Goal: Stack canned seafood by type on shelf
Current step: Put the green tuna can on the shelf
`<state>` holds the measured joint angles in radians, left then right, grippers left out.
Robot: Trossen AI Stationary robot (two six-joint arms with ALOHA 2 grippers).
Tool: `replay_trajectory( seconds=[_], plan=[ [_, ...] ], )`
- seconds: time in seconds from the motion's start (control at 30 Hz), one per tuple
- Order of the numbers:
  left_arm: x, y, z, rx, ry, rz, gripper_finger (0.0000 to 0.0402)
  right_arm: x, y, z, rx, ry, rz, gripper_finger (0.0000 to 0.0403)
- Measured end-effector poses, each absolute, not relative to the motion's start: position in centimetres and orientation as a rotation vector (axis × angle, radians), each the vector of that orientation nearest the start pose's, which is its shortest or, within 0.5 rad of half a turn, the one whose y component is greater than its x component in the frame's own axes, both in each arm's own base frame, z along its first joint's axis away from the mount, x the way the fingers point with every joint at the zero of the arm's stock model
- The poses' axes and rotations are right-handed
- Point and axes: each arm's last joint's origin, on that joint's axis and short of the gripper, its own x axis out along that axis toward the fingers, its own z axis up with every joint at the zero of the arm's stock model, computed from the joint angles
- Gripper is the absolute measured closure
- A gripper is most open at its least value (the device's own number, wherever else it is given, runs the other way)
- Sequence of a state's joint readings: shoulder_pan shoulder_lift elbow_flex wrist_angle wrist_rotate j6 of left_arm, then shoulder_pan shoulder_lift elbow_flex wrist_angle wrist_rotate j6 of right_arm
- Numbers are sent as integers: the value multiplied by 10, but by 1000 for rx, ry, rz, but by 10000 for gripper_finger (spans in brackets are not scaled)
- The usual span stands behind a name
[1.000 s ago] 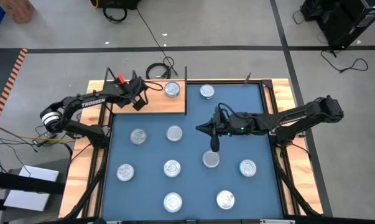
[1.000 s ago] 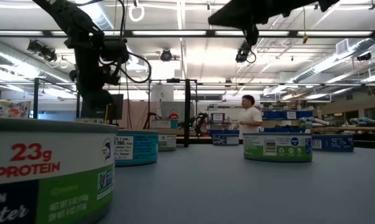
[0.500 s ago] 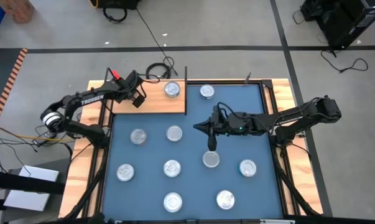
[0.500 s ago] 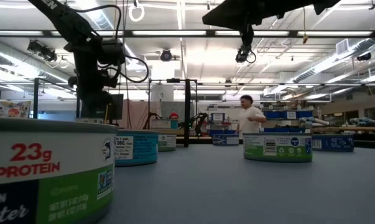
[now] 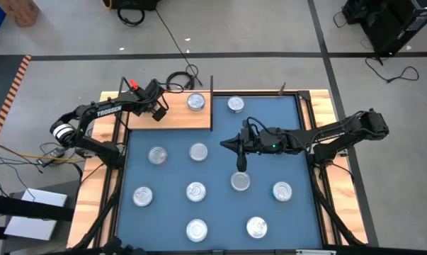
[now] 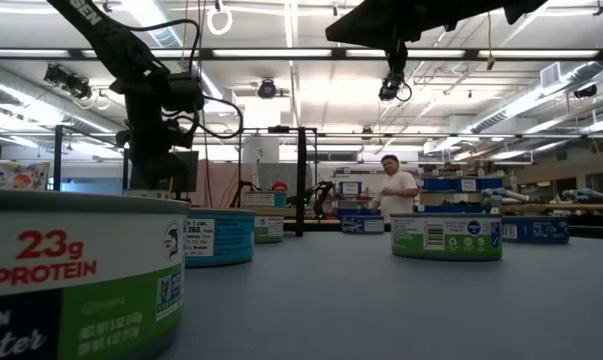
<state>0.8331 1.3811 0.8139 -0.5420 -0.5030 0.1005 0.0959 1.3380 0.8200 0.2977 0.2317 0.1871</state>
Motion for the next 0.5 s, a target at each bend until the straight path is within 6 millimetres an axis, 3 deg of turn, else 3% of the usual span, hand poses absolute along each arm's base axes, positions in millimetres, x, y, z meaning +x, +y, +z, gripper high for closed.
replay_trajectory(
  seconds=[0.5],
  plan=[
    [151,207,201,-102,1196,1167,398,294,22,269,144,218,-156,395]
  ],
)
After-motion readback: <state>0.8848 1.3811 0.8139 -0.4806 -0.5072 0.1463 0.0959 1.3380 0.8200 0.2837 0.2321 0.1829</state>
